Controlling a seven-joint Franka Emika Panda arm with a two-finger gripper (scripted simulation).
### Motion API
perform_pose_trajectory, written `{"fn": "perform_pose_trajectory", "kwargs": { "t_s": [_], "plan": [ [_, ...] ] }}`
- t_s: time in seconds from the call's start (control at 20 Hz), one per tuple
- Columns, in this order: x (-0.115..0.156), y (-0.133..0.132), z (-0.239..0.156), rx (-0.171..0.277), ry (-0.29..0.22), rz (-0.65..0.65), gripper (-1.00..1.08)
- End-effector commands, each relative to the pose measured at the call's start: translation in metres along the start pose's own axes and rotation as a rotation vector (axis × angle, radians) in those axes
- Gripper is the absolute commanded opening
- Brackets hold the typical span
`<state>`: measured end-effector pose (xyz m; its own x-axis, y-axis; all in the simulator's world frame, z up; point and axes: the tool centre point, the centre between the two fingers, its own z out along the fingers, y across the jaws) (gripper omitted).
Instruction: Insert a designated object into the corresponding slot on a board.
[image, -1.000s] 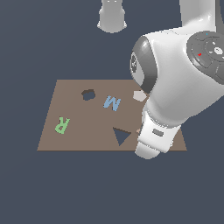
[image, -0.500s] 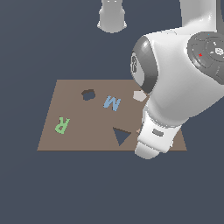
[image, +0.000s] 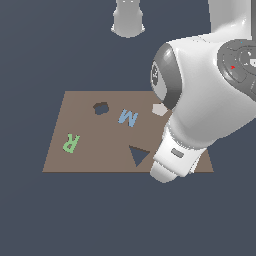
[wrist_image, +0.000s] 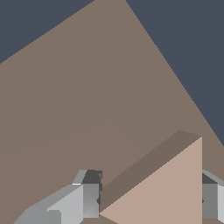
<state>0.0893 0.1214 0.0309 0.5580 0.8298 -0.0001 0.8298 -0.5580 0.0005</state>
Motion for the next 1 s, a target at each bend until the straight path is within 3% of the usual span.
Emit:
{"fn": "perform_pose_trajectory", "kwargs": {
  "t_s": [0.0,0.4,0.95],
  "plan": [
    [0.002,0.002,0.0,0.0,0.0,0.057,-1.0],
    [0.008,0.013,-0.001,-0.001,0.001,0.307,-1.0],
    [0.011,0.034,-0.003,-0.001,0.001,0.757,-1.0]
  ]
}}
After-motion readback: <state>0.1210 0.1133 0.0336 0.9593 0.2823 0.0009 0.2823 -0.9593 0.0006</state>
